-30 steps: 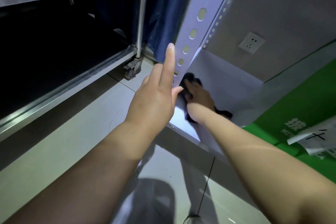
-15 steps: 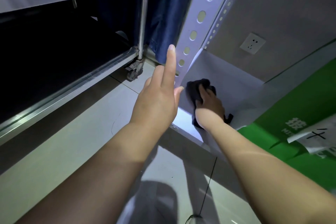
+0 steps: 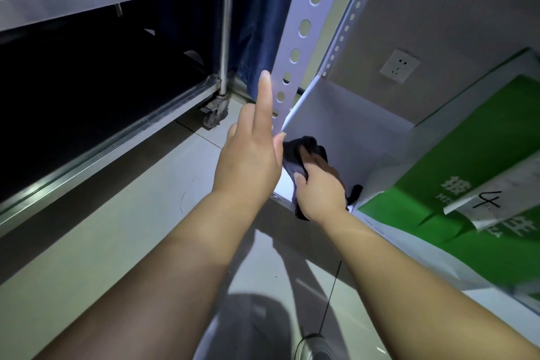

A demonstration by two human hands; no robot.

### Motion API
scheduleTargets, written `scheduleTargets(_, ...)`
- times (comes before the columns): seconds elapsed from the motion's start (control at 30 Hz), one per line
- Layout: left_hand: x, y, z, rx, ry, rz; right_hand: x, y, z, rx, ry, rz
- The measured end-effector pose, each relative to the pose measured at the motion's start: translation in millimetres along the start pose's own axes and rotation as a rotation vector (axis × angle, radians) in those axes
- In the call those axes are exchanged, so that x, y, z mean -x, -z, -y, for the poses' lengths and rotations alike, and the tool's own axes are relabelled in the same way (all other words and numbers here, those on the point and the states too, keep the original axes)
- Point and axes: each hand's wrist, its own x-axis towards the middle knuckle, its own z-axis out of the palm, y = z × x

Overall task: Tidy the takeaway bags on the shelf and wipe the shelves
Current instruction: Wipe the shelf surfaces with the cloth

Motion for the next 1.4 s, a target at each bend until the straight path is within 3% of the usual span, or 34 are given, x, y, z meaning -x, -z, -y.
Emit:
scheduleTargets(0.37,2.6,-2.0,-8.8,0.059,0.12,-0.017,23.7,5.4,-1.6,-0.062,0.13,0.041)
scheduleTargets(0.57,-4.0,20.2,-26.4,0.091,0.325,0.158,34.3,26.1,-1.0,-0.025,0.105,0.27)
scheduleTargets(0.7,2.2,45.6,-43.9,-0.025,0.463,0.318,41.3,59.5,4.7,-0.065,0.054,0.472)
scheduleTargets(0.8,19.6,70.5,-62.7,-0.12,0.488,0.387,55.4,91.5,12.4,-0.065,0.05,0.535)
scheduleTargets(1.1,54.9,168.5,-139.2,-0.087,0.561,0.624,131.1,203.1,47.2,-0.319,0.007,0.529)
scheduleTargets(1.23,55.6,214.2,-181.5,-0.072,0.508,0.652,169.9,270.3,65.6,-0.375,0.092,0.473)
scheduleTargets(1.4,46.3,264.1,-243.7,0.072,0.425,0.624,208.9,362.9,85.0,-0.623,-0.004,0.391)
